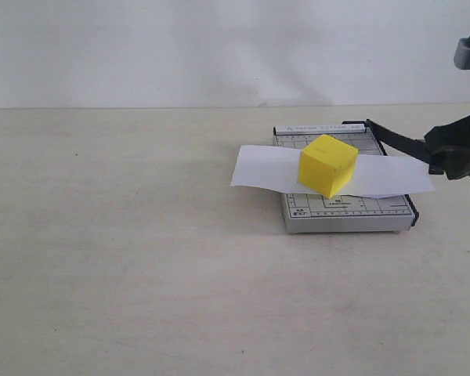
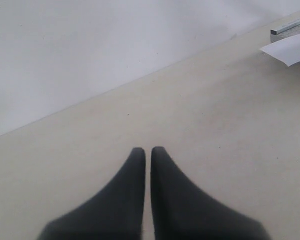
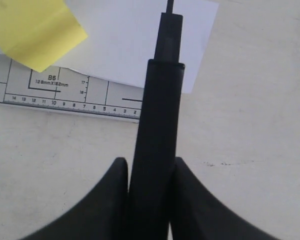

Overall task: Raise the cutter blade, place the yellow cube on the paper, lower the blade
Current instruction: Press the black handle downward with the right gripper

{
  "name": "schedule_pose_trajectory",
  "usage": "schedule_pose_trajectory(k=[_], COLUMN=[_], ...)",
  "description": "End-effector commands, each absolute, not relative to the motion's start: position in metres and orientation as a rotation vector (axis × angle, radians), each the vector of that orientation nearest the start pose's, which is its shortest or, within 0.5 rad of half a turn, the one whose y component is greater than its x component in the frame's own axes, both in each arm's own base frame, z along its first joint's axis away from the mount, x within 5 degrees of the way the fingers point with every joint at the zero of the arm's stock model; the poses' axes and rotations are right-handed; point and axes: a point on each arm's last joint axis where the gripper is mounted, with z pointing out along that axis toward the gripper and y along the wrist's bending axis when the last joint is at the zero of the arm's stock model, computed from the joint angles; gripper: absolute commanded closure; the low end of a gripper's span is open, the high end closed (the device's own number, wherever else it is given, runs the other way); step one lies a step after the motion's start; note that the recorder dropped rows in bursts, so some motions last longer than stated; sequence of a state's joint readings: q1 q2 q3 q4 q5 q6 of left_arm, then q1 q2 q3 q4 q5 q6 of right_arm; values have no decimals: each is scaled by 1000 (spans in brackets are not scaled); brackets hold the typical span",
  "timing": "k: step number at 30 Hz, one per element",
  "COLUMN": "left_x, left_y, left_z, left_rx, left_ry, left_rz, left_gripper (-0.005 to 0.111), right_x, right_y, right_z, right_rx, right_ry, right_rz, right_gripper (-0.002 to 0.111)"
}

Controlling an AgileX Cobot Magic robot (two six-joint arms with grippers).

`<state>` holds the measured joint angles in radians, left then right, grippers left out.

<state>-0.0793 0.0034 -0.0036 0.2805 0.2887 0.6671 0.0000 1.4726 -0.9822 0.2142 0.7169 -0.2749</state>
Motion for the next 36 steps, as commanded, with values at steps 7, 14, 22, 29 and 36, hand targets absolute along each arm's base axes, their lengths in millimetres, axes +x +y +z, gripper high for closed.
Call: schedule_pose_trajectory(k=[7,14,22,29,36], left_x=[55,55,55,55,55], left_y=[3,3,3,3,3], left_z=[188,188,188,188,188], left_rx=[824,824,824,824,824], left_ry=[1610,1610,1610,1610,1610], left_rz=[685,685,685,685,685], left_gripper=[102,102,102,102,102], right_x=[279,270,262,253,245], right_y=[11,10,9,8,7], right_z=[218,202,188,175,165], right_rx=[-197,-178,-167,-152,-145], right_ry=[2680,2688,2690,2692,2700], right_rz=[128,118,105,90,80], right_gripper=[108,108,108,108,108])
